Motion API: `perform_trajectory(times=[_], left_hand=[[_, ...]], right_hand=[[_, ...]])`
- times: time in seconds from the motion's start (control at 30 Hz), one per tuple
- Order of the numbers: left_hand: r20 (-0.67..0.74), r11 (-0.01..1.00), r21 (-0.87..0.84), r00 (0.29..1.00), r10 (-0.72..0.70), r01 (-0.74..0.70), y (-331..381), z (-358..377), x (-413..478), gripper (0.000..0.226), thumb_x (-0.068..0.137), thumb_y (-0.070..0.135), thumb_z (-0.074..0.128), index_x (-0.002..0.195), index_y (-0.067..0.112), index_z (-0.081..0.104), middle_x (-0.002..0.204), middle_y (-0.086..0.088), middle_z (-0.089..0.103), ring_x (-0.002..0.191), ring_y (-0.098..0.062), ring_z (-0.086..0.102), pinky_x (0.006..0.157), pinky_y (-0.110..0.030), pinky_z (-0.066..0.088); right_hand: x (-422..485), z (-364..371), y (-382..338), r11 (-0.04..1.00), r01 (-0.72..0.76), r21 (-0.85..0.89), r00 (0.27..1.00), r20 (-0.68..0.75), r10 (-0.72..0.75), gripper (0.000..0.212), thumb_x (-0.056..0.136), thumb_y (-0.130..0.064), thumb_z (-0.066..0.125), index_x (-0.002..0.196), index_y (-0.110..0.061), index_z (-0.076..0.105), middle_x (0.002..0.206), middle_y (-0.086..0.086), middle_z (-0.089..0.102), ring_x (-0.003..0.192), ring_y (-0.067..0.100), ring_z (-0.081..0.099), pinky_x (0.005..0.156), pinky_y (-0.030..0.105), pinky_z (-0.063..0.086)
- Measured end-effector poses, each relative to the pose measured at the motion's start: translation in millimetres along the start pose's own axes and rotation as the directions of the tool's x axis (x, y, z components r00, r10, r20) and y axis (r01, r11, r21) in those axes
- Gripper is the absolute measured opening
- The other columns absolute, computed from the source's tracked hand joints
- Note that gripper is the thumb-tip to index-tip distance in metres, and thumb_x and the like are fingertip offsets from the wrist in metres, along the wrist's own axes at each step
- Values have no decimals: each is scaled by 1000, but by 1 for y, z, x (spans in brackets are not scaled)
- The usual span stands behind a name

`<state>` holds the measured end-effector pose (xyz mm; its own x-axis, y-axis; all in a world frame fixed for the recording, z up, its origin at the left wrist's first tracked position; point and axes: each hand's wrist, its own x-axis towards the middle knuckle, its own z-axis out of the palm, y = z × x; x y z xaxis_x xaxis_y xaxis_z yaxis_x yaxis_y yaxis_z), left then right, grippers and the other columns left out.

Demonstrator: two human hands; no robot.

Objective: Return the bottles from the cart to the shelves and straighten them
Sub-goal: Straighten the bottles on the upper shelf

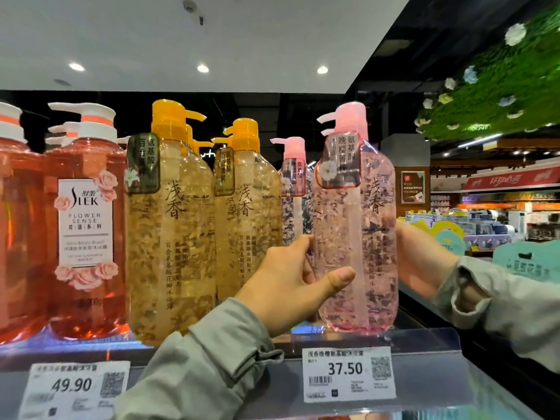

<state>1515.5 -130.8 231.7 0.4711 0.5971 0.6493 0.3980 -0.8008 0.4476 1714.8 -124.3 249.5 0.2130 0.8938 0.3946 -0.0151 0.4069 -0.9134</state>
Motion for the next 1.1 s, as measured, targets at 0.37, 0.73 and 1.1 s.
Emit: perform_trajectory(times=[0.37, 0.73, 1.1], left_hand=[[-67, 997, 64, 997, 36, -32, -2, 2, 0, 75, 69, 65, 49, 122, 12, 48, 67, 3, 55, 58, -6, 53, 53, -13, 41], [-83, 998, 61, 997, -3, 8, -4, 1, 0, 68, 81, 56, 56, 131, 13, 41, 74, -2, 60, 68, -14, 63, 67, -27, 52], [-96, 998, 65, 995, 7, 0, -5, 2, 1, 81, 75, 63, 51, 136, 11, 39, 69, 3, 59, 65, -8, 60, 61, -18, 46]], right_hand=[[-7, -2, -1, 999, -3, 40, 999, 43, 1, 51, 88, -34, 51, 127, -2, 56, 130, 27, 53, 115, 46, 50, 110, 60, 28], [3, -8, 4, 998, -42, 44, 993, 111, 37, 39, 98, -29, 38, 125, -8, 59, 132, 27, 52, 108, 38, 51, 108, 62, 29], [-10, -9, 1, 983, 110, -147, 970, 231, -74, 104, 40, -82, 70, 128, -29, 55, 121, 1, 66, 113, 24, 61, 93, 48, 48]])
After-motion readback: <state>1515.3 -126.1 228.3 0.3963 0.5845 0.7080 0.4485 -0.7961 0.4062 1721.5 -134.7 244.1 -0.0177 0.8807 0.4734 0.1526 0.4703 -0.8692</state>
